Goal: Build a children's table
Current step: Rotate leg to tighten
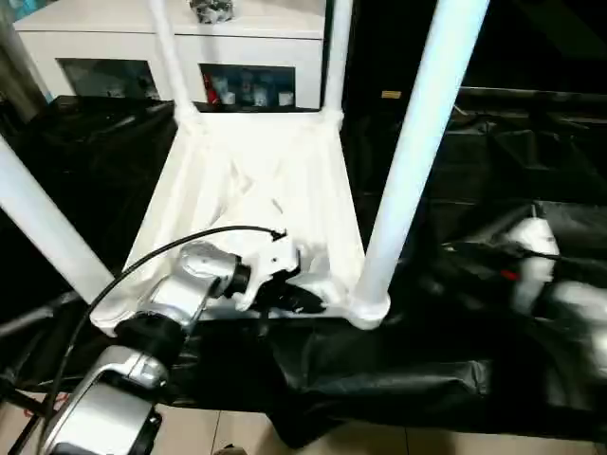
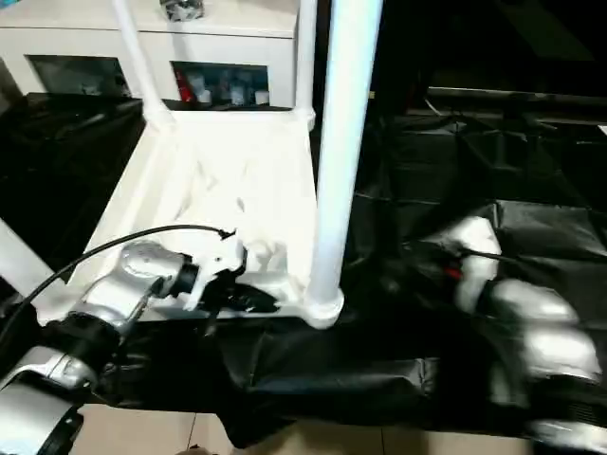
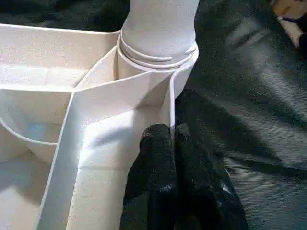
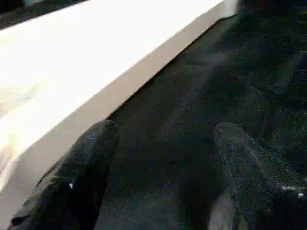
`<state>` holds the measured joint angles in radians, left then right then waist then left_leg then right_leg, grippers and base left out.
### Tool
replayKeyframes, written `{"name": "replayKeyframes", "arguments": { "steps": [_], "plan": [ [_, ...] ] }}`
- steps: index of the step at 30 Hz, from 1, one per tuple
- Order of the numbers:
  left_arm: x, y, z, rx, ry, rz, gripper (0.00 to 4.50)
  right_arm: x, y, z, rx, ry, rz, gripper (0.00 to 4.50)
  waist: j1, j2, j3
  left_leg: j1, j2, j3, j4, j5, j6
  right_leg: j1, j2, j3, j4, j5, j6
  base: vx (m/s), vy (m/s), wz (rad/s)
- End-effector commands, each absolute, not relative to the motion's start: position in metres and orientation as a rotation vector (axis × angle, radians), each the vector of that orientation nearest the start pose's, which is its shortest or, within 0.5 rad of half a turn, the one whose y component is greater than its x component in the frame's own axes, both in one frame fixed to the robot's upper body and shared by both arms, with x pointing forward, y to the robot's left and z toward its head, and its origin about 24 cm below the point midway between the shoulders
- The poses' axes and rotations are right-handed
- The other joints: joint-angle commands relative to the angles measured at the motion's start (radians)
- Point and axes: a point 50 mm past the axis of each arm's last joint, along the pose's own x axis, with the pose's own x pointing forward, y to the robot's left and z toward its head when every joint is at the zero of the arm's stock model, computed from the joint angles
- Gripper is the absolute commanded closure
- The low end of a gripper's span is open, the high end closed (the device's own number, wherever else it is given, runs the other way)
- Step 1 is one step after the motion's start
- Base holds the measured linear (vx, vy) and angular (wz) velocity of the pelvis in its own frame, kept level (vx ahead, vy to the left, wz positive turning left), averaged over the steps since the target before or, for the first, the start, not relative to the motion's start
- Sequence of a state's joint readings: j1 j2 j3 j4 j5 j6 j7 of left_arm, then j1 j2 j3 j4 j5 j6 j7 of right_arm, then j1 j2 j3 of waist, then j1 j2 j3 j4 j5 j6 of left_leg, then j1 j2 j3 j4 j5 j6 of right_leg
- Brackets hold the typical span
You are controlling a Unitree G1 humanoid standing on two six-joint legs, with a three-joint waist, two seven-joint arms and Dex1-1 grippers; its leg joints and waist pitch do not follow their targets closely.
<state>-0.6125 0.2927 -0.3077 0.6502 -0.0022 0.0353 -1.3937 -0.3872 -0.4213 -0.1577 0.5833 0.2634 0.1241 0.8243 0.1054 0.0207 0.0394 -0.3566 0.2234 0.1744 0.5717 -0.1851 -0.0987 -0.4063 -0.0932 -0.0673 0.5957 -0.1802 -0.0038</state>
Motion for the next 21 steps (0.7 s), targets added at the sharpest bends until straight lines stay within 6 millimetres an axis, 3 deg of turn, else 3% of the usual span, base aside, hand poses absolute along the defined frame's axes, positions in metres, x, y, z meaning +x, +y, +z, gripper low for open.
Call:
{"name": "replayKeyframes", "arguments": {
  "steps": [1, 3, 4, 9, 10, 11, 12, 13, 14, 15, 18, 20, 21],
  "plan": [
    [0.301, 0.101, 0.053, 0.313, 0.391, -1.674, 4.50, 0.311, -0.248, 0.048, 0.036, 0.225, 0.467, 0.94, -0.005, -0.013, -0.062, 0.006, 0.003, 0.017, -0.053, -0.121, 0.069, 0.055, -0.033, 0.032, -0.054, -0.111, -0.253, 0.000, 0.000, 0.00],
    [0.298, 0.103, 0.053, 0.283, 0.393, -1.682, 4.50, 0.316, -0.242, 0.047, 0.059, 0.204, 0.396, 0.94, -0.002, -0.023, -0.062, 0.004, 0.004, 0.017, -0.054, -0.104, 0.070, 0.058, -0.033, 0.033, -0.049, -0.083, -0.249, 0.000, 0.000, 0.00],
    [0.298, 0.103, 0.053, 0.283, 0.393, -1.682, 4.50, 0.316, -0.242, 0.047, 0.059, 0.204, 0.396, 0.94, -0.002, -0.018, -0.062, 0.003, 0.002, 0.017, -0.054, -0.100, 0.069, 0.057, -0.035, 0.033, -0.049, -0.091, -0.242, 0.000, 0.000, 0.00],
    [0.295, 0.106, 0.054, 0.254, 0.395, -1.693, 4.50, 0.318, -0.237, 0.046, 0.086, 0.179, 0.345, 0.94, -0.004, -0.019, -0.061, 0.002, 0.001, 0.018, -0.055, -0.109, 0.067, 0.058, -0.035, 0.034, -0.050, -0.105, -0.233, 0.000, 0.000, 0.00],
    [0.294, 0.109, 0.056, 0.239, 0.371, -1.660, 4.50, 0.319, -0.233, 0.045, 0.108, 0.170, 0.283, 0.73, -0.004, -0.024, -0.063, 0.001, 0.003, 0.017, -0.055, -0.095, 0.067, 0.060, -0.038, 0.035, -0.045, -0.092, -0.230, 0.000, 0.000, 0.00],
    [0.296, 0.111, 0.058, 0.230, 0.336, -1.609, 4.50, 0.319, -0.230, 0.045, 0.123, 0.163, 0.254, 0.63, -0.008, -0.018, -0.061, 0.000, 0.000, 0.017, -0.055, -0.094, 0.068, 0.058, -0.035, 0.034, -0.048, -0.097, -0.228, 0.000, 0.000, 0.00],
    [0.300, 0.116, 0.064, 0.189, 0.266, -1.506, 4.23, 0.318, -0.223, 0.044, 0.153, 0.153, 0.197, 0.57, -0.009, -0.014, -0.063, 0.002, 0.001, 0.016, -0.054, -0.088, 0.065, 0.058, -0.036, 0.036, -0.047, -0.084, -0.227, 0.000, 0.000, 0.00],
    [0.300, 0.116, 0.064, 0.189, 0.266, -1.506, 4.06, 0.318, -0.223, 0.044, 0.153, 0.153, 0.197, 0.54, -0.016, -0.019, -0.062, -0.003, -0.001, 0.016, -0.055, -0.078, 0.065, 0.060, -0.035, 0.035, -0.043, -0.060, -0.227, 0.000, 0.000, 0.00],
    [0.303, 0.122, 0.070, 0.152, 0.196, -1.396, 3.95, 0.316, -0.215, 0.045, 0.146, 0.142, 0.196, 0.47, -0.020, -0.013, -0.064, 0.000, -0.001, 0.015, -0.054, -0.084, 0.064, 0.060, -0.033, 0.035, -0.044, -0.056, -0.228, 0.000, 0.000, 0.00],
    [0.305, 0.126, 0.074, 0.128, 0.156, -1.329, 3.95, 0.314, -0.209, 0.047, 0.138, 0.132, 0.203, 0.35, -0.022, -0.013, -0.064, -0.004, -0.002, 0.016, -0.052, -0.083, 0.064, 0.061, -0.033, 0.035, -0.042, -0.039, -0.233, 0.000, 0.000, 0.00],
    [0.304, 0.139, 0.084, 0.065, 0.078, -1.178, 3.60, 0.309, -0.195, 0.049, 0.102, 0.118, 0.228, 0.11, -0.026, -0.014, -0.058, -0.003, 0.002, 0.014, -0.058, -0.132, 0.053, 0.058, -0.032, 0.034, -0.049, -0.093, -0.221, 0.000, 0.000, 0.00],
    [0.304, 0.145, 0.087, 0.053, 0.044, -1.087, 3.49, 0.306, -0.191, 0.049, 0.087, 0.118, 0.224, 0.02, -0.033, -0.017, -0.053, 0.000, 0.000, 0.014, -0.062, -0.178, 0.041, 0.055, -0.031, 0.034, -0.061, -0.201, -0.188, 0.000, 0.000, 0.00],
    [0.304, 0.147, 0.088, 0.051, 0.034, -1.065, 3.40, 0.305, -0.191, 0.049, 0.085, 0.118, 0.222, 0.00, -0.034, -0.017, -0.052, -0.001, -0.001, 0.015, -0.062, -0.180, 0.038, 0.054, -0.030, 0.035, -0.064, -0.213, -0.179, 0.000, 0.000, 0.00]
  ]
}}
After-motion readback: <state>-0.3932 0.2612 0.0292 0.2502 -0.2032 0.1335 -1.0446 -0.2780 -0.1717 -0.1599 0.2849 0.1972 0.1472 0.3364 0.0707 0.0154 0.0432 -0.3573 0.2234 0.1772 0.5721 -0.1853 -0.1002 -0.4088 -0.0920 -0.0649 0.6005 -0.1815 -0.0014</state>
